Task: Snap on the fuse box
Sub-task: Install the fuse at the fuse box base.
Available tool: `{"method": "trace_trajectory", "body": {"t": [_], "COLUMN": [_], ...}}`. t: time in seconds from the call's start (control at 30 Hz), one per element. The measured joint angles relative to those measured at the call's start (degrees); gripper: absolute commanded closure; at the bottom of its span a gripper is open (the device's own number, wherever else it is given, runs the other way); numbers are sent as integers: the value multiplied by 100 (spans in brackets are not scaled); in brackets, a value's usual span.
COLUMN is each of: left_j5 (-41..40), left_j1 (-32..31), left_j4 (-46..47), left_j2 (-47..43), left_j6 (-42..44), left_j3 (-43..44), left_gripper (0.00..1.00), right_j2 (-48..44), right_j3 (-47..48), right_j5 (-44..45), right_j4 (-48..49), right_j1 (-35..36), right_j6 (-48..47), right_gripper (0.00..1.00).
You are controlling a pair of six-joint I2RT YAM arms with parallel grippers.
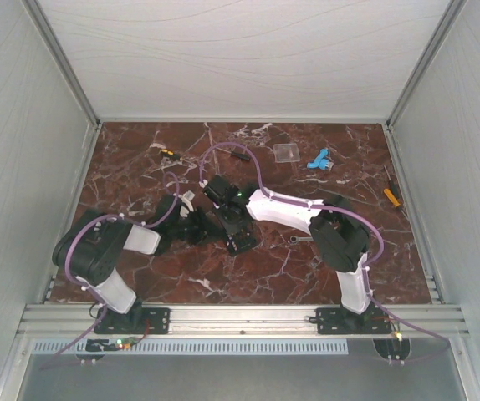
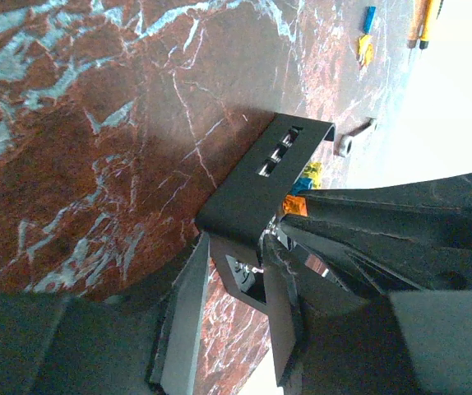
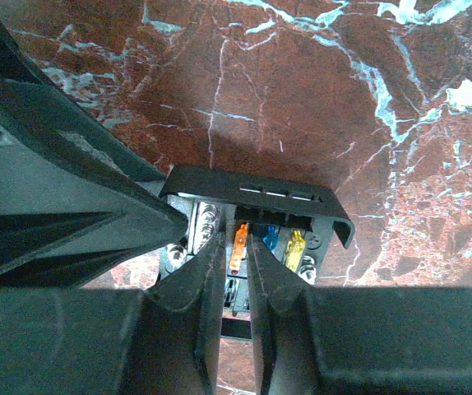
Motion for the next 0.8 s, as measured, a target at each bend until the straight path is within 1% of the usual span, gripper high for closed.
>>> {"method": "trace_trajectory", "body": {"t": [0.33,0.57,0.7,0.8], "left_j5": [2,2,2,2], "left_j1": [0,0,0,0], "left_j4": [0,2,2,4], "left_j2": [9,9,9,9], "left_j6": [0,0,0,-2], "left_j3": [0,-2,-7,-7], "left_gripper": [69,69,69,69], "right_j2": [-85,-203,-203,-203], "right_j3": [-37,-81,-125,-133], "right_j5": [9,57,48,13], "right_j4": [4,9,33,63], "right_j1": [-37,-63,-68,-70], "right_j6": [44,127,140,142], "right_gripper": [86,91,91,87]}}
